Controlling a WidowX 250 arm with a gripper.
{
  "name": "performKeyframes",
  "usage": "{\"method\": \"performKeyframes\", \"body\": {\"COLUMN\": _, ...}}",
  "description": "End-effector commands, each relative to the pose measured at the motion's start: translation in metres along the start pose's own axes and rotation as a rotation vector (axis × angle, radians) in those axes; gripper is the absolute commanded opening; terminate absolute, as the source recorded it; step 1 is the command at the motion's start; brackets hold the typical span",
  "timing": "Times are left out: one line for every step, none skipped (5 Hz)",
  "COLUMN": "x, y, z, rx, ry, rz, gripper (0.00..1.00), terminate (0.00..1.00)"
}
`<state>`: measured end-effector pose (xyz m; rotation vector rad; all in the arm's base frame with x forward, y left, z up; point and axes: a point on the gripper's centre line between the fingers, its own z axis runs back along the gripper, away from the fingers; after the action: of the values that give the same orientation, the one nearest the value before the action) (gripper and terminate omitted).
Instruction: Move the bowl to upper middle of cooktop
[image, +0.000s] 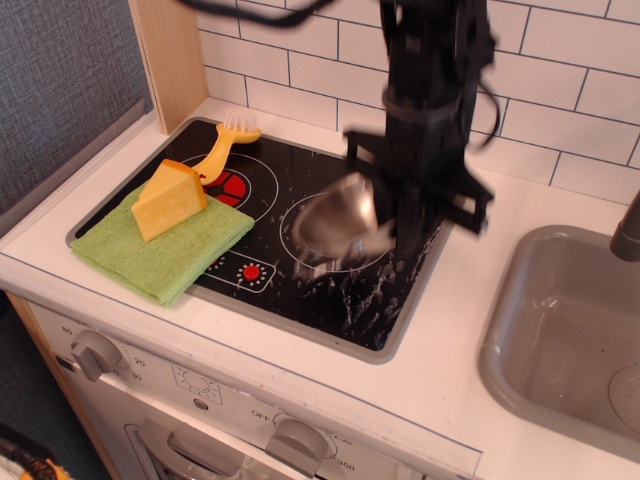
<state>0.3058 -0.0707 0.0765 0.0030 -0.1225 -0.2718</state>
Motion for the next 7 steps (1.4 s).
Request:
{"method": "performKeyframes", "body": {"x": 0.048, "y": 0.051, "z": 0.014, "rx": 0.017, "ry": -0.041, "rz": 0.046, "gripper": 0.00, "terminate": 0.00}}
{"method": "performKeyframes", "body": {"x": 0.051, "y": 0.072, "z": -0.001, "rx": 0.004, "ry": -0.003, "rz": 0.085, "gripper": 0.00, "terminate": 0.00}}
{"method": "performKeyframes", "body": {"x": 0.050, "y": 0.082, "z": -0.017, "rx": -0.019, "ry": 0.043, "rz": 0.104, "gripper": 0.00, "terminate": 0.00}}
{"method": "performKeyframes", "body": {"x": 0.044, "y": 0.097, "z": -0.032, "rx": -0.036, "ry": 0.066, "rz": 0.141, "gripper": 0.00, "terminate": 0.00}}
{"method": "performKeyframes", "body": {"x": 0.040, "y": 0.097, "z": -0.040, "rx": -0.065, "ry": 0.086, "rz": 0.154, "gripper": 0.00, "terminate": 0.00}}
{"method": "performKeyframes", "body": {"x": 0.042, "y": 0.087, "z": -0.033, "rx": -0.080, "ry": 0.068, "rz": 0.139, "gripper": 1.00, "terminate": 0.00}}
{"method": "performKeyframes", "body": {"x": 0.043, "y": 0.078, "z": -0.019, "rx": -0.092, "ry": 0.002, "rz": 0.106, "gripper": 1.00, "terminate": 0.00}}
